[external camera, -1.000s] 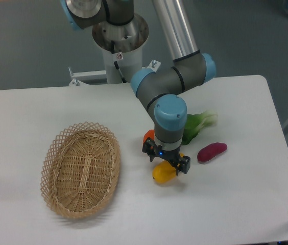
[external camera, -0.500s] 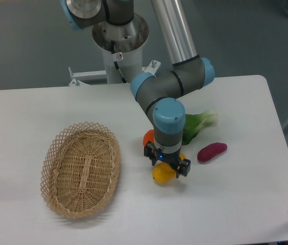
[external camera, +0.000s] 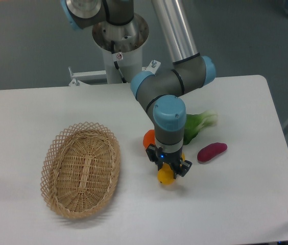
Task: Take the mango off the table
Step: 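Lift the grasped yellow mango up off the table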
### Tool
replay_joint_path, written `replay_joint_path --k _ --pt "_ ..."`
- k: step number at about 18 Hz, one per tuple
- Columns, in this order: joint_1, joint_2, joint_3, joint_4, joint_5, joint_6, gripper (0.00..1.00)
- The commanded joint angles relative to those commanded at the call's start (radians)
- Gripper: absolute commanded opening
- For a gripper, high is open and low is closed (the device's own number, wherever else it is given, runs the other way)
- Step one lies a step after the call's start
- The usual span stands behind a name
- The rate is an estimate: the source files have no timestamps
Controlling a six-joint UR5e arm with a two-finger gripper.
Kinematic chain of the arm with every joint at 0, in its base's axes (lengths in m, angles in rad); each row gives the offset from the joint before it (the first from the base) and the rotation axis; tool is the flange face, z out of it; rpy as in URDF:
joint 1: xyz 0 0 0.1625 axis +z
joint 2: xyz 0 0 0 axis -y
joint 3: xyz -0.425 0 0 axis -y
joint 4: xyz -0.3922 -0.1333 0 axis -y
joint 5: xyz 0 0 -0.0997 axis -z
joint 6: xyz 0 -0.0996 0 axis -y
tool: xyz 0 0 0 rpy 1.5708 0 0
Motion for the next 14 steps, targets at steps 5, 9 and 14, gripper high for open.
replay_joint_path --k 5,9,14 --pt "0.041 0.066 0.052 0.000 -0.172 -0.097 0.48" --pt "0.046 0.075 0.121 -0.002 -0.184 -0.184 0.48" --pt "0.057 0.095 0.159 -0.009 -0.207 -0.193 0.48"
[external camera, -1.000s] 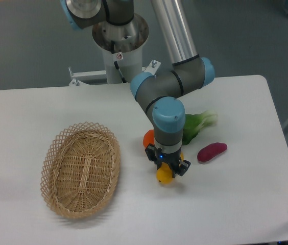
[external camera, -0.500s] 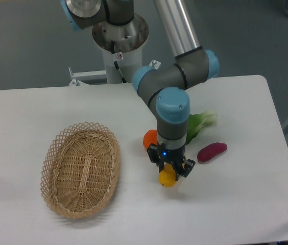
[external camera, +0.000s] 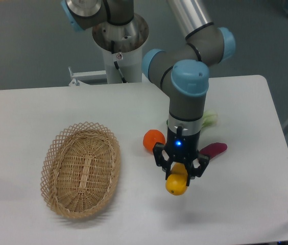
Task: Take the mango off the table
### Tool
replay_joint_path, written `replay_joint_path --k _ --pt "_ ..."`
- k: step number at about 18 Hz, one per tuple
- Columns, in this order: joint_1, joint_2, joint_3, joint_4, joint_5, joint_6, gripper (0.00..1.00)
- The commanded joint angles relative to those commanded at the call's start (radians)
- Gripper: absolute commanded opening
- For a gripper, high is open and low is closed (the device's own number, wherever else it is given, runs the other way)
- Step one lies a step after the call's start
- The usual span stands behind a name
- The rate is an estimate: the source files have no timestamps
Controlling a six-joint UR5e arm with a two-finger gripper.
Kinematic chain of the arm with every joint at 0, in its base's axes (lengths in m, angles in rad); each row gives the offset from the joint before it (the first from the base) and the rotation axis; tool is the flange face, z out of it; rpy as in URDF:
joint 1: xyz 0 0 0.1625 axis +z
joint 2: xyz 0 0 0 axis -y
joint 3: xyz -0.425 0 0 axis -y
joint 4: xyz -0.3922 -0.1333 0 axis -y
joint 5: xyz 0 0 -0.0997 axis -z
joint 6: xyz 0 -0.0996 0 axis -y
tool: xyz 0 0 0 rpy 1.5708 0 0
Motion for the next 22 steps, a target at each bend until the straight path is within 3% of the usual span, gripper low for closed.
replay_joint_path --k 11,22 --pt "0.045 0.040 0.066 -0.043 -0.031 0.009 0.48" --pt "0.045 0.040 0.068 -0.043 -0.029 0.009 0.48"
